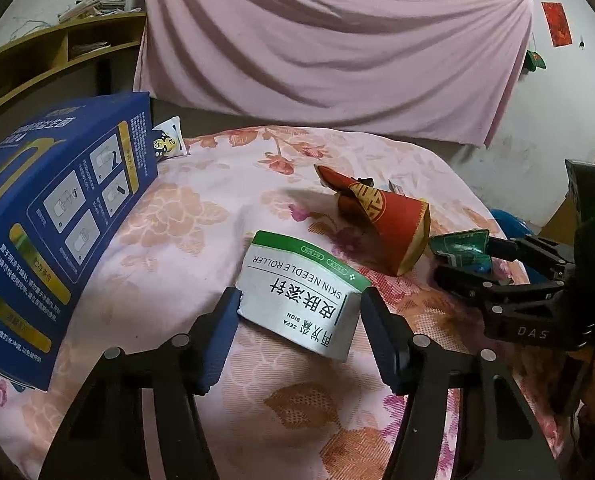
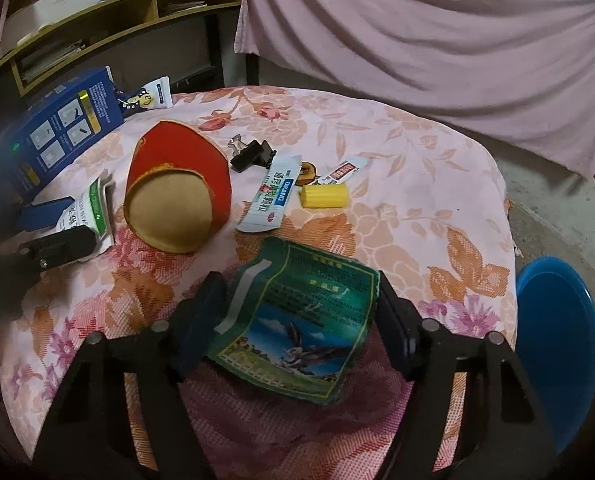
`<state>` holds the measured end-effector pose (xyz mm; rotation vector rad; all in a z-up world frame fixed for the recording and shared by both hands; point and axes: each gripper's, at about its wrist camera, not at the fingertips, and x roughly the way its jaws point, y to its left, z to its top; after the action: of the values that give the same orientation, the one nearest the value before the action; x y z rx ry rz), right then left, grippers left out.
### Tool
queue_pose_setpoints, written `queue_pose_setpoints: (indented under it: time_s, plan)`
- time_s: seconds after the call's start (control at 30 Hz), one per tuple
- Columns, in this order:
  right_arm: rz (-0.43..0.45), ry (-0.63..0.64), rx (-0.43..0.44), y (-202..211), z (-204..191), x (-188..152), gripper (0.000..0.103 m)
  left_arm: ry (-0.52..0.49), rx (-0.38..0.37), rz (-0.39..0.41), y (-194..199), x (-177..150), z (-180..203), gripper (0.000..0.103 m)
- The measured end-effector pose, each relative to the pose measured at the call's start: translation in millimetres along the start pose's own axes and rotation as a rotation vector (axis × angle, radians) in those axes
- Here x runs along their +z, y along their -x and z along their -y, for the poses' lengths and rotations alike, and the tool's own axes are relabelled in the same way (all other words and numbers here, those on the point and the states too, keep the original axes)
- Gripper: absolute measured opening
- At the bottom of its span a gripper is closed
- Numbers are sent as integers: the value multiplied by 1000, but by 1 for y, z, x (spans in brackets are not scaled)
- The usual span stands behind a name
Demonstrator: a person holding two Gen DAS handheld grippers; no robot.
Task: Collect trash
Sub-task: 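Grasp the white needle-roller box with the left gripper while the right gripper grasps the green eagle packet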
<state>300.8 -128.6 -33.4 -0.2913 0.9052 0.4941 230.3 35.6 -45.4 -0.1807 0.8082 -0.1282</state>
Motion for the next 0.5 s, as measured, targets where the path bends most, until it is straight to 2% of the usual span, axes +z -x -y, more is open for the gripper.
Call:
queue_pose_setpoints:
  time_s: [0.17, 0.2, 0.23, 0.5]
  plan:
    - [27, 6, -8, 4, -1, -1, 93, -16, -13, 19, 5, -2, 3, 54]
    - [32, 6, -8, 6, -2, -2, 93, -25, -15, 25, 6, -3, 4, 41]
    - [39, 5, -8, 7, -1, -2, 93, -31, -15, 31, 7, -3, 6, 35]
    - [69, -13, -1, 12, 2, -3, 93, -11, -35, 19, 6, -3, 2, 37]
